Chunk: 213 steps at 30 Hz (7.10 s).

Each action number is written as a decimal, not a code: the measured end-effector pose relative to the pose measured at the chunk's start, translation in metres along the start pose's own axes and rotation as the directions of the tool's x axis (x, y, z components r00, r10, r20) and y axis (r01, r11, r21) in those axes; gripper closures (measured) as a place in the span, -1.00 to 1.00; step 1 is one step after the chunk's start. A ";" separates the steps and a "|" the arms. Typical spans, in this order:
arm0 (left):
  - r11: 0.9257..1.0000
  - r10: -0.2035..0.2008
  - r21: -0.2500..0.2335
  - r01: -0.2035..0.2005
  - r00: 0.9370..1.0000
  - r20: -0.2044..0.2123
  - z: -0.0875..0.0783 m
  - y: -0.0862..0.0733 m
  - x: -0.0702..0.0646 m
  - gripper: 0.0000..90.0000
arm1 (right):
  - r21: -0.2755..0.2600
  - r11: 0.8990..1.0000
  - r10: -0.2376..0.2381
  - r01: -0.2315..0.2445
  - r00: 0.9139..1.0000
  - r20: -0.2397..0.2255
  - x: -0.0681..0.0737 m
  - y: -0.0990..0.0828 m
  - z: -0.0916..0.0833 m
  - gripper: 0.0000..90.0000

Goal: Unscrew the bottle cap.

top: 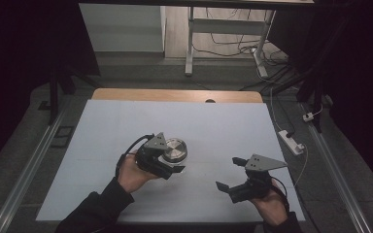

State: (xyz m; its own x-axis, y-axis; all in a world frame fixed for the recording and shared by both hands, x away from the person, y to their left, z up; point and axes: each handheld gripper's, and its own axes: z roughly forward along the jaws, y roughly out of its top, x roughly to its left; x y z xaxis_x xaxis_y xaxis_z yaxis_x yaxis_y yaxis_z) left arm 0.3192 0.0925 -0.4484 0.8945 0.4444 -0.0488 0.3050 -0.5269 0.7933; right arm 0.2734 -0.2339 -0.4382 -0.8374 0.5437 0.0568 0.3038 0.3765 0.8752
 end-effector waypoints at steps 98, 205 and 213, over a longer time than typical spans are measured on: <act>1.000 0.000 -0.005 0.000 1.000 -0.011 0.000 0.001 -0.006 -0.66 | 0.036 0.985 -0.167 0.170 0.983 -0.072 0.042 0.100 0.108 -0.57; 0.995 0.098 -0.028 -0.094 0.981 0.166 -0.005 -0.003 -0.001 -0.66 | -0.106 0.978 -0.206 0.182 0.928 -0.309 0.013 0.104 0.081 -0.59; 0.997 0.074 -0.022 -0.072 0.989 0.132 -0.006 -0.005 0.005 -0.66 | -0.096 0.979 -0.199 0.178 0.937 -0.287 0.014 0.103 0.080 -0.59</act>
State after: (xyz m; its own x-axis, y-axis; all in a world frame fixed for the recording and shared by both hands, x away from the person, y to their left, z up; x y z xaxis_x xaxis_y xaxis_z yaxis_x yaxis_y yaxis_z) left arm 0.3199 0.1019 -0.4494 0.9499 0.3048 -0.0691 0.2325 -0.5414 0.8080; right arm 0.3292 -0.1274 -0.3856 -0.9754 0.2197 0.0173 0.1048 0.3936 0.9133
